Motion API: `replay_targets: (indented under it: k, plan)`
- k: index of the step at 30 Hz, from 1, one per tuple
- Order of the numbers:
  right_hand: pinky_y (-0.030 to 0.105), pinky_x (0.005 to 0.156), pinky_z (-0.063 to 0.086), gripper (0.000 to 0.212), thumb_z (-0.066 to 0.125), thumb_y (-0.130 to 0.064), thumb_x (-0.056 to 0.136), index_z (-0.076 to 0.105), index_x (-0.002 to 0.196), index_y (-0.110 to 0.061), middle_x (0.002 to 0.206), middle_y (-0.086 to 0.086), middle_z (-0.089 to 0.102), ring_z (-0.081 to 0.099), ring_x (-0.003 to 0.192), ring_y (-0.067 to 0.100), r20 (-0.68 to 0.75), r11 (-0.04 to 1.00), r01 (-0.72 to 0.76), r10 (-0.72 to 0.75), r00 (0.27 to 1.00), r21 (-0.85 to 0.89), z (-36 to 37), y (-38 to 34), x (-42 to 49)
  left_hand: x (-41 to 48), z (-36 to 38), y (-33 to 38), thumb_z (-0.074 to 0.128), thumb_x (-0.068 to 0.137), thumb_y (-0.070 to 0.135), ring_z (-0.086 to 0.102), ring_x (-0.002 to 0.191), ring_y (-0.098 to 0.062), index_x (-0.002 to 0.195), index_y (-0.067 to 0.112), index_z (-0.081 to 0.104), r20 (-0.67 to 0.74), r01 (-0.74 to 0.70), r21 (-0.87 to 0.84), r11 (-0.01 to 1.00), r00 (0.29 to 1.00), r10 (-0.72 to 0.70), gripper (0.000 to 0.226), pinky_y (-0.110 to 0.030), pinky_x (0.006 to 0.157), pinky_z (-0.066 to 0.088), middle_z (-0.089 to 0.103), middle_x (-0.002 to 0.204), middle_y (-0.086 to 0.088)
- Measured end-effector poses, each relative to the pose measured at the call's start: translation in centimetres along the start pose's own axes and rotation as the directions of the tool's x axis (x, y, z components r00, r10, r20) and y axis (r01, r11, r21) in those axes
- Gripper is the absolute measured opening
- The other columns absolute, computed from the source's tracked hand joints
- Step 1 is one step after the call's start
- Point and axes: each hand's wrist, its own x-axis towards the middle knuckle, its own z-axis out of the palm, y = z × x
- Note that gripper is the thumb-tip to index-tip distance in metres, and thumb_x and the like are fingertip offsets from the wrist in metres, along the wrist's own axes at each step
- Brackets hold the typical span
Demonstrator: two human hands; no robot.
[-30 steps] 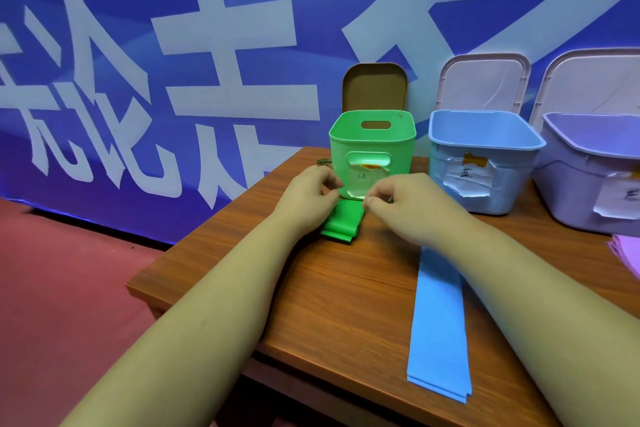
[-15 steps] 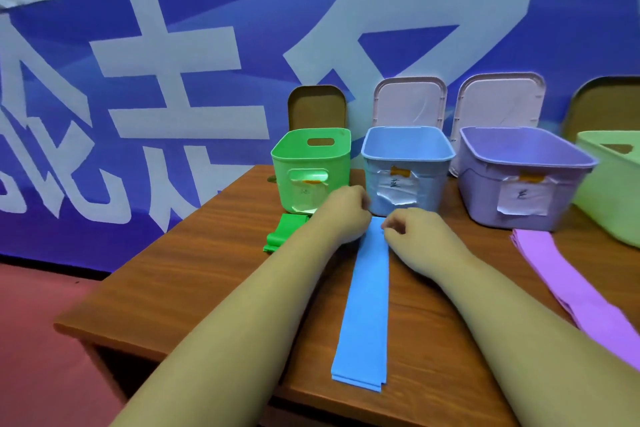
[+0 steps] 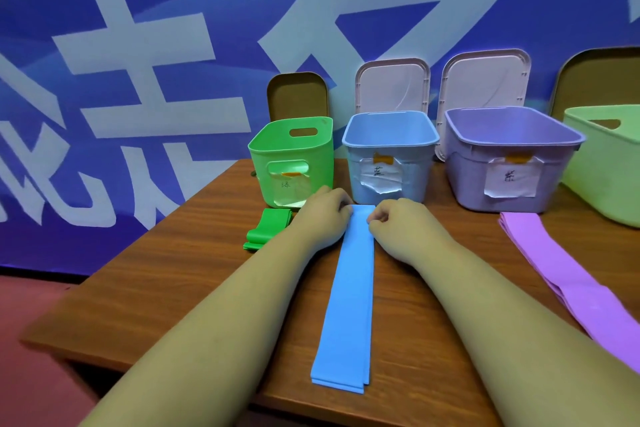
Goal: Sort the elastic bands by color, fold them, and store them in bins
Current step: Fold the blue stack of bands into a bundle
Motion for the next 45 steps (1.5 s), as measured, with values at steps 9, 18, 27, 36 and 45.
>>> replay_targets:
  k: [9, 18, 27, 36, 45]
  plan:
    - [0.039, 0.084, 0.058, 0.019, 0.056, -0.031, 0.092, 0.073, 0.1, -0.029, 0.107, -0.005, 0.07, 0.065, 0.094, 0.021, -0.011, 1.0, -0.026, 0.026, 1.0, -0.004, 0.0, -0.3, -0.2, -1.1, -0.7, 1.1, 0.065, 0.089, 0.009, 0.064, 0.088, -0.02, 0.105, 0.019, 0.062, -0.038, 0.009, -0.237, 0.971, 0.999, -0.018, 0.019, -0.033, 0.078, 0.05, 0.07, 0.096, 0.0]
    - [0.028, 0.089, 0.047, 0.048, 0.07, -0.024, 0.087, 0.063, 0.134, -0.024, 0.119, 0.0, 0.064, 0.061, 0.108, 0.018, -0.114, 0.972, -0.013, 0.041, 0.993, 0.234, -0.1, -0.2, 0.4, -1.1, -1.1, 1.0, 0.071, 0.084, -0.005, 0.057, 0.072, -0.01, 0.101, 0.019, 0.064, -0.045, 0.062, -0.529, 0.846, 0.994, -0.101, 0.031, -0.03, 0.077, 0.054, 0.063, 0.087, 0.004]
    - [0.028, 0.075, 0.044, 0.017, 0.064, -0.014, 0.09, 0.073, 0.096, -0.027, 0.092, -0.005, 0.07, 0.063, 0.091, 0.018, -0.216, 0.961, 0.085, -0.027, 0.976, 0.264, -0.4, -0.9, 0.3, -2.7, -3.1, 1.5, 0.08, 0.077, 0.005, 0.067, 0.082, -0.009, 0.123, 0.019, 0.06, 0.265, 0.183, -0.486, 0.855, 0.963, -0.055, 0.052, -0.024, 0.072, 0.051, 0.072, 0.101, 0.006]
    - [0.022, 0.075, 0.04, 0.016, 0.064, -0.011, 0.089, 0.074, 0.098, -0.021, 0.1, -0.004, 0.071, 0.06, 0.088, 0.012, -0.371, 0.935, 0.257, -0.154, 0.916, 0.244, -0.9, -2.0, 0.2, -2.6, -2.9, 1.8, 0.075, 0.071, 0.017, 0.074, 0.097, -0.023, 0.11, 0.023, 0.07, 0.176, 0.178, -0.328, 0.928, 0.976, -0.125, 0.039, -0.039, 0.086, 0.058, 0.077, 0.101, 0.001]
    - [0.031, 0.077, 0.053, 0.017, 0.065, -0.018, 0.085, 0.073, 0.093, -0.03, 0.096, -0.008, 0.07, 0.063, 0.089, 0.012, -0.224, 0.95, 0.194, -0.139, 0.965, 0.246, -1.1, -2.0, -0.5, -2.0, -2.6, 1.6, 0.07, 0.083, 0.002, 0.058, 0.069, -0.009, 0.1, 0.019, 0.067, 0.03, 0.163, -0.276, 0.947, 0.986, -0.161, 0.025, -0.021, 0.057, 0.043, 0.064, 0.078, 0.01]
